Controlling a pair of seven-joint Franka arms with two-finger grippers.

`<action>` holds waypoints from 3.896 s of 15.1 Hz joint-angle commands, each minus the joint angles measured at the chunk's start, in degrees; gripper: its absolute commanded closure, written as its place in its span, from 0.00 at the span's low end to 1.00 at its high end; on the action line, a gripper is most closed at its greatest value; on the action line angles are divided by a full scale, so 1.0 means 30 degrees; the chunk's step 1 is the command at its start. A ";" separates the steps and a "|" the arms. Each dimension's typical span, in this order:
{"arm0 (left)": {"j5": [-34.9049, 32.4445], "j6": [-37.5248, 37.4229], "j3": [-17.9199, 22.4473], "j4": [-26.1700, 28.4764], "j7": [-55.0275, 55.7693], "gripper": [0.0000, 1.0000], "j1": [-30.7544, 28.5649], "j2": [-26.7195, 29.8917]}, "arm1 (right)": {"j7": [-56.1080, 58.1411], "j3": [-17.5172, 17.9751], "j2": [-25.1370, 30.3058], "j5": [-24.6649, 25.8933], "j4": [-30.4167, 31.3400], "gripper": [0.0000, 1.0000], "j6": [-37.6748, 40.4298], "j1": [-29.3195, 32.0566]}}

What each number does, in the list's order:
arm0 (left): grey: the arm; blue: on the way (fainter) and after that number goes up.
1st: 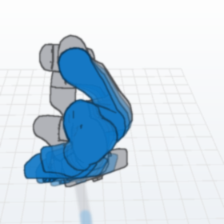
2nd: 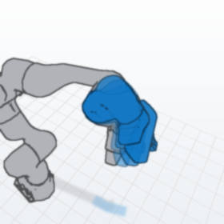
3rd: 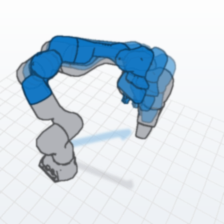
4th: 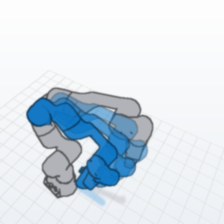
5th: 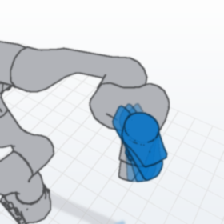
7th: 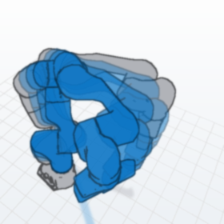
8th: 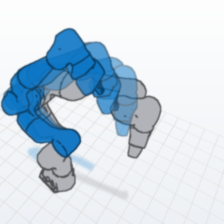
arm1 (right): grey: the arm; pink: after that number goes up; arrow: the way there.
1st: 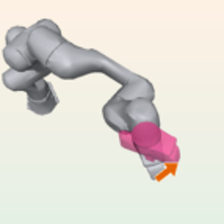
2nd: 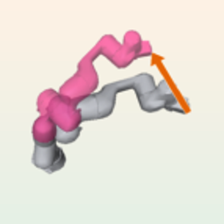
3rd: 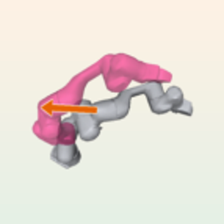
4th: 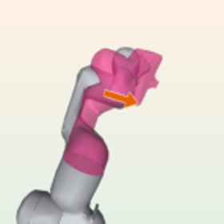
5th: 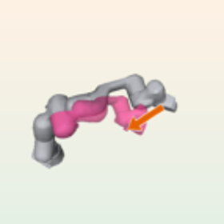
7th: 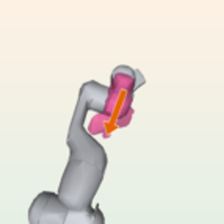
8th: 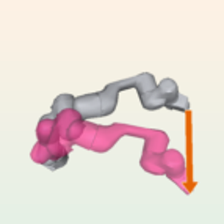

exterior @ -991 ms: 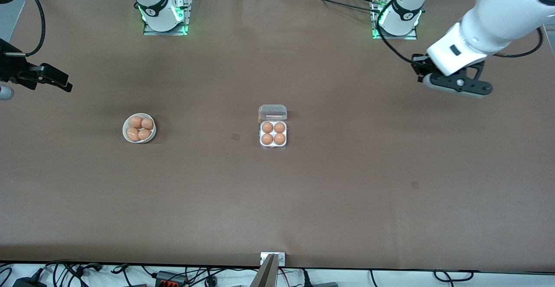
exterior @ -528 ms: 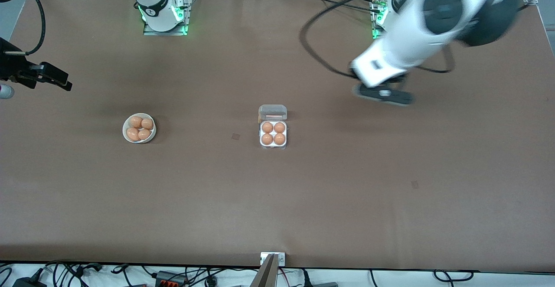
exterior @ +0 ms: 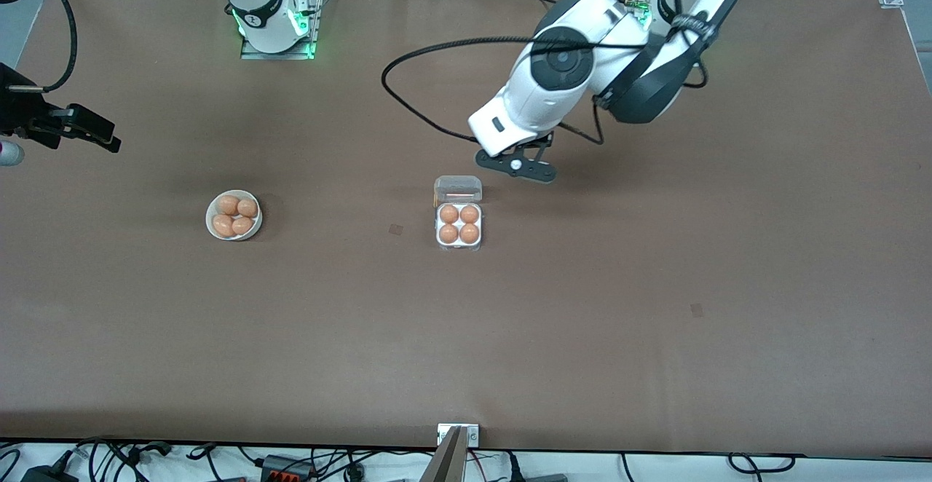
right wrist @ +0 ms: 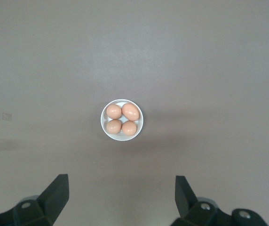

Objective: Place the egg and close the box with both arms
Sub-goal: 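Push the open lid over the eggs with the left gripper, then press the lid shut on the egg box with the left gripper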

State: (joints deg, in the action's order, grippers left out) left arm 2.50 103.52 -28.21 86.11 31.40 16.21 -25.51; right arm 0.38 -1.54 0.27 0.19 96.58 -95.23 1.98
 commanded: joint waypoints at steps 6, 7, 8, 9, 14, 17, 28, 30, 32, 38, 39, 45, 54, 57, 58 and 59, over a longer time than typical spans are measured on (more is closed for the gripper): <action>-0.1888 0.0561 0.0174 -0.0841 0.2891 1.00 0.2593 -0.2746 | 0.0282 0.0102 0.0203 0.0287 -0.0056 0.00 -0.0309 -0.0045; -0.1917 0.0619 0.0174 -0.0870 0.3067 1.00 0.2741 -0.3038 | 0.0573 0.0102 0.0203 0.0287 -0.0056 0.00 -0.0251 -0.0045; -0.1917 0.1025 0.0203 -0.0899 0.3098 1.00 0.2800 -0.3215 | 0.0866 0.0102 0.0203 0.0287 -0.0056 0.00 -0.0221 -0.0045; -0.1946 0.1407 0.0203 -0.0928 0.3156 1.00 0.2946 -0.3391 | 0.0897 0.0131 0.0232 0.0258 -0.0056 0.00 -0.0163 -0.0045; -0.2179 0.2582 0.0583 -0.1630 0.3773 1.00 0.3620 -0.4914 | 0.0634 0.0131 0.0262 0.0141 -0.0056 0.00 -0.0163 -0.0045; -0.2883 0.2641 0.0788 -0.1982 0.3831 1.00 0.4174 -0.5734 | 0.0634 0.0131 0.0261 0.0170 0.0003 0.00 -0.0192 -0.0045; -0.2943 0.3344 0.1756 -0.2916 0.3772 1.00 0.4266 -0.6905 | 0.0839 0.0131 0.0291 0.0199 -0.0027 0.00 -0.0133 -0.0045; -0.2943 0.3344 0.1785 -0.3533 0.3802 1.00 0.4295 -0.7462 | 0.0897 0.0131 0.0291 0.0229 0.0003 0.00 -0.0104 -0.0045; -0.2972 0.3373 0.1814 -0.3974 0.3773 1.00 0.4295 -0.7757 | 0.0898 0.0131 0.0291 0.0229 0.0003 0.00 -0.0162 -0.0045; -0.2972 0.3344 0.2838 -0.5907 0.3801 1.00 0.4820 -0.8666 | 0.0839 0.0131 0.0291 0.0258 -0.0027 0.00 -0.0309 -0.0045; -0.2972 0.3344 0.3159 -0.6170 0.3773 1.00 0.4880 -0.8666 | 0.0839 0.0131 0.0291 0.0258 -0.0027 0.00 -0.0251 -0.0045; -0.2943 0.3636 0.4099 -0.7050 0.3655 1.00 0.4793 -0.8986 | 0.0751 0.0131 0.0291 0.0229 -0.0027 0.00 -0.0075 -0.0045; -0.2943 0.2822 0.4598 -0.7140 0.3568 1.00 0.3713 -0.8260 | 0.0634 0.0161 0.0173 0.0111 -0.0056 0.00 -0.0162 -0.0016; -0.3001 0.1210 0.4422 -0.7140 0.3189 1.00 0.2336 -0.6797 | 0.0576 0.0161 0.0173 0.0082 -0.0056 0.00 -0.0016 -0.0016; -0.3001 0.0799 0.4422 -0.7024 0.2925 1.00 0.2100 -0.6240 | 0.0575 0.0161 0.0173 0.0082 -0.0056 0.00 -0.0045 -0.0016; -0.3030 0.0447 0.4509 -0.6848 0.2894 1.00 0.1953 -0.5770 | 0.0575 0.0161 0.0202 0.0082 -0.0085 0.00 -0.0103 -0.0016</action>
State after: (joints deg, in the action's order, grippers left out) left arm -4.80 107.90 -14.34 63.68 40.82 23.26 -47.22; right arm 2.32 -1.32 0.50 0.21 96.57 -95.90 1.87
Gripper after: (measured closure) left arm 0.991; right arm 0.000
